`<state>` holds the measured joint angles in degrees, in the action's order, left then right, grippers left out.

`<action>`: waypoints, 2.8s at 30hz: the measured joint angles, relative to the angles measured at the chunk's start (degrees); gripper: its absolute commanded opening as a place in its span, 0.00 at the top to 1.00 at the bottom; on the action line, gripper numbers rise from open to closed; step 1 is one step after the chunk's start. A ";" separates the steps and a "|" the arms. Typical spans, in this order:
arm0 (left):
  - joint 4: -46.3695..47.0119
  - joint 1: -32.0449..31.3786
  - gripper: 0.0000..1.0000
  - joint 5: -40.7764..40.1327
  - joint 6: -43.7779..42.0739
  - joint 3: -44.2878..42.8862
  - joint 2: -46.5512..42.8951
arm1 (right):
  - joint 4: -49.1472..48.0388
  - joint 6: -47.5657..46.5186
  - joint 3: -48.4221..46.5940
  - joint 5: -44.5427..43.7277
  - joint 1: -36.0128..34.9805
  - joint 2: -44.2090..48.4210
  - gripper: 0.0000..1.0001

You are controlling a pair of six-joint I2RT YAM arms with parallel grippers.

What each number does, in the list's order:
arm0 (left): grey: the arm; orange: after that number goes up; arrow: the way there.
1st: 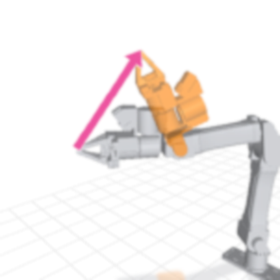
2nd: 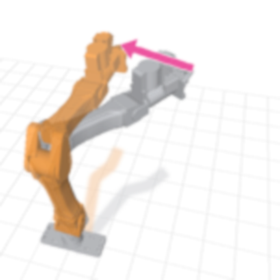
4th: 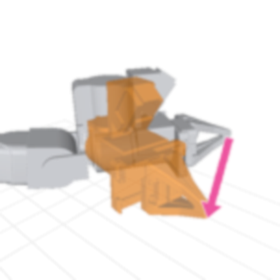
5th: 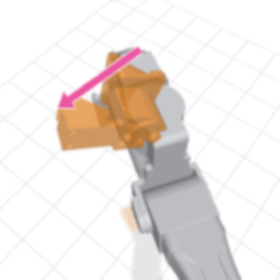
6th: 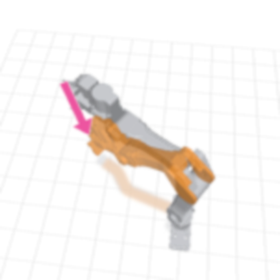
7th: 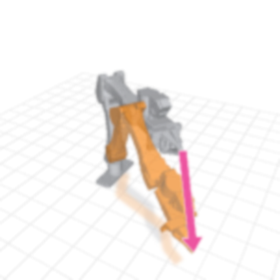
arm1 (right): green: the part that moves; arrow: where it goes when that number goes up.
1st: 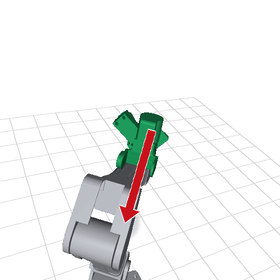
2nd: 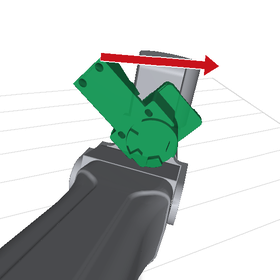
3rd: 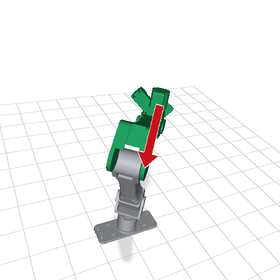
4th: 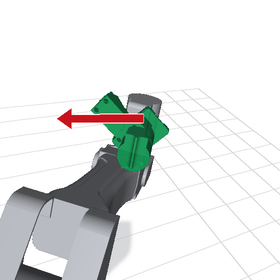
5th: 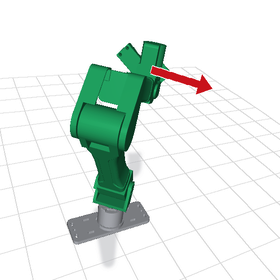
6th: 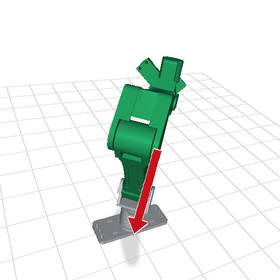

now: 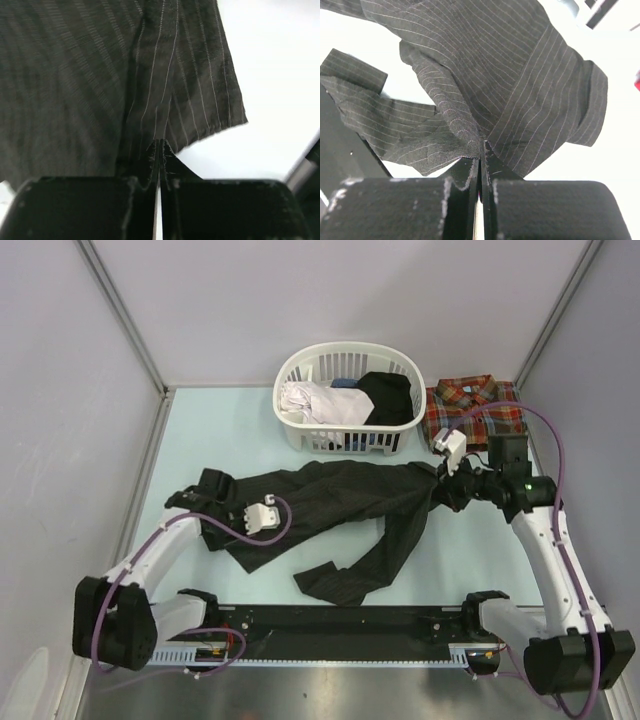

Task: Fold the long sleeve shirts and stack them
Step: Flatten the shirt out

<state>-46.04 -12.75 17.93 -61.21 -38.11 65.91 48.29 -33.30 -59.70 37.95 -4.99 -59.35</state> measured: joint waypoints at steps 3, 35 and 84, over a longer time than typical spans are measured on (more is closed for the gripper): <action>-8.33 2.36 1.00 3.89 -4.04 -6.47 -1.92 | 3.19 -0.87 -0.20 -0.50 1.38 2.97 1.00; -1.40 -16.55 0.56 0.00 2.34 7.78 -1.64 | 0.07 0.26 0.83 -4.33 4.46 -2.32 1.00; -31.95 18.18 0.20 8.72 -24.35 -6.47 -22.18 | 29.70 -50.56 5.68 -10.69 18.67 15.80 0.28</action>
<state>-78.00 5.43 26.65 -85.56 -44.58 43.72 78.00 -83.85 -54.02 27.27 13.67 -43.55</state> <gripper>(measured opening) 0.781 0.721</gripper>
